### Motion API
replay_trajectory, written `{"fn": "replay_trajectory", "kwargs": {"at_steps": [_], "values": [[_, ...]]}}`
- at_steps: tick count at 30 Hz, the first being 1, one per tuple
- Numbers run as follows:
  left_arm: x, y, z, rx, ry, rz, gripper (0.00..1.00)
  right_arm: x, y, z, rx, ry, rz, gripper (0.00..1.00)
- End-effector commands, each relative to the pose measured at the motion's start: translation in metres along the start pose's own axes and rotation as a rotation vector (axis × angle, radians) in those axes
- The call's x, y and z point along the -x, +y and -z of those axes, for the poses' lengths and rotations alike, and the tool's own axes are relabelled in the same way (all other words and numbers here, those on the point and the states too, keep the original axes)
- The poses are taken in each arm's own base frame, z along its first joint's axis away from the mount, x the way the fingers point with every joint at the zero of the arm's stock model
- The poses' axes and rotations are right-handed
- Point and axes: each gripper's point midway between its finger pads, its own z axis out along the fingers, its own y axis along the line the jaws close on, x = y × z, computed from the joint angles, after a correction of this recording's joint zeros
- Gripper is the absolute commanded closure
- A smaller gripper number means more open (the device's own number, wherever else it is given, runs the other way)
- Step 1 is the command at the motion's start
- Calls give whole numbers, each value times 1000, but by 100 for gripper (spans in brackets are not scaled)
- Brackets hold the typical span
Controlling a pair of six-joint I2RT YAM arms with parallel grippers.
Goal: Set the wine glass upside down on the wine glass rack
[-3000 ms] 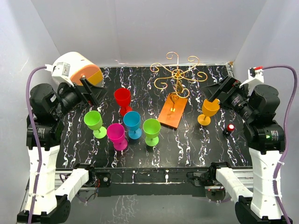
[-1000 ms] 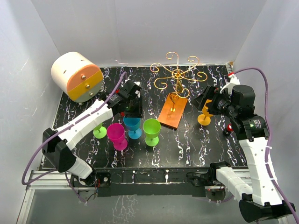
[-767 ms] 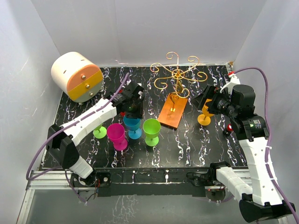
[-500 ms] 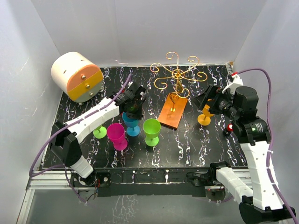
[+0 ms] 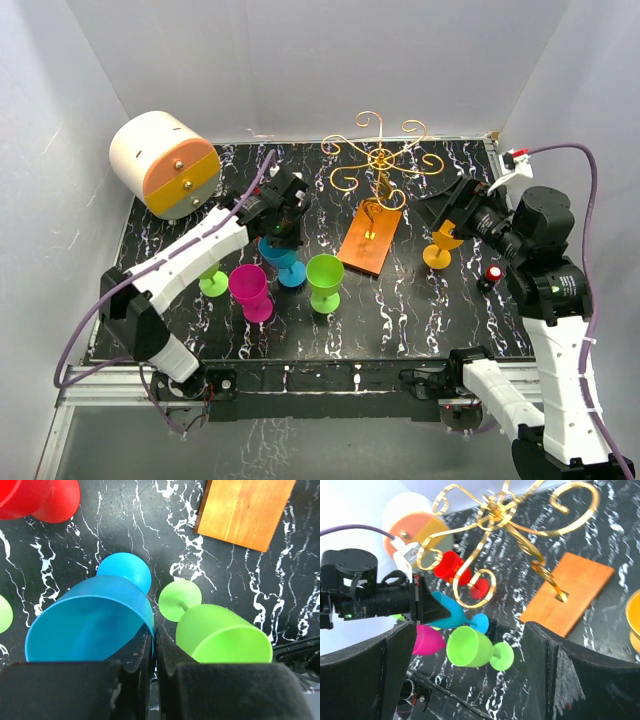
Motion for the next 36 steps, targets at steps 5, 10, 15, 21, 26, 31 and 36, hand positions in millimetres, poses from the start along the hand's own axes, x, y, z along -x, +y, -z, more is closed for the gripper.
{"fn": "replay_trajectory", "kwargs": {"at_steps": [5,10,15,21,26,31,36], "values": [[25,-9,102,-192,-222,8,100,50,85,22,365,-139,20,13],[43,-9,164,-293,-399,23,100,64,107,22,471,-137,8,12],[53,-1,221,-383,-592,27,100,74,111,19,494,-168,12,12],[61,2,291,-543,-899,-65,100,89,127,18,579,-191,-6,13],[75,5,329,-567,-1042,-80,100,103,133,14,599,-214,-17,13],[93,17,357,-563,-1211,2,100,109,134,3,616,-220,-68,16],[107,10,379,-625,-1342,19,100,113,155,-18,638,-220,-126,17]]}}
